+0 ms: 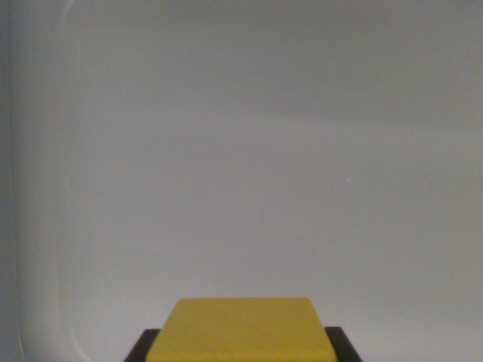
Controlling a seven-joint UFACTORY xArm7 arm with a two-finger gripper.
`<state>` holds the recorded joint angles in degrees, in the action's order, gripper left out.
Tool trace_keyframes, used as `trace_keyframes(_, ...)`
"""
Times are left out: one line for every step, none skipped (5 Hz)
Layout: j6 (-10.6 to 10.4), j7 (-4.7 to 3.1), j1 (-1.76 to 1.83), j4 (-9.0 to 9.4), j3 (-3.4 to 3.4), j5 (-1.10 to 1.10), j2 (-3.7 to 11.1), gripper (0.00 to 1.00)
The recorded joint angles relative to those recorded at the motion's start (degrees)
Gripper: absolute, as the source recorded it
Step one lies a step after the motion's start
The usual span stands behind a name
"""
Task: Pick yellow cube
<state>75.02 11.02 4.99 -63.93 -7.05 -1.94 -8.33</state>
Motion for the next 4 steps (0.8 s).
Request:
trace_keyframes(0.8, -0.04, -0.02, -0.39, -0.01, -0.06, -0.40, 1.00)
trace_keyframes(0.8, -0.04, -0.02, -0.39, -0.01, -0.06, -0.40, 1.00)
trace_keyframes(1.2, -0.05, -0.02, -0.59, -0.01, -0.09, -0.60, 1.00)
trace_keyframes(1.2, -0.05, -0.02, -0.59, -0.01, -0.09, -0.60, 1.00)
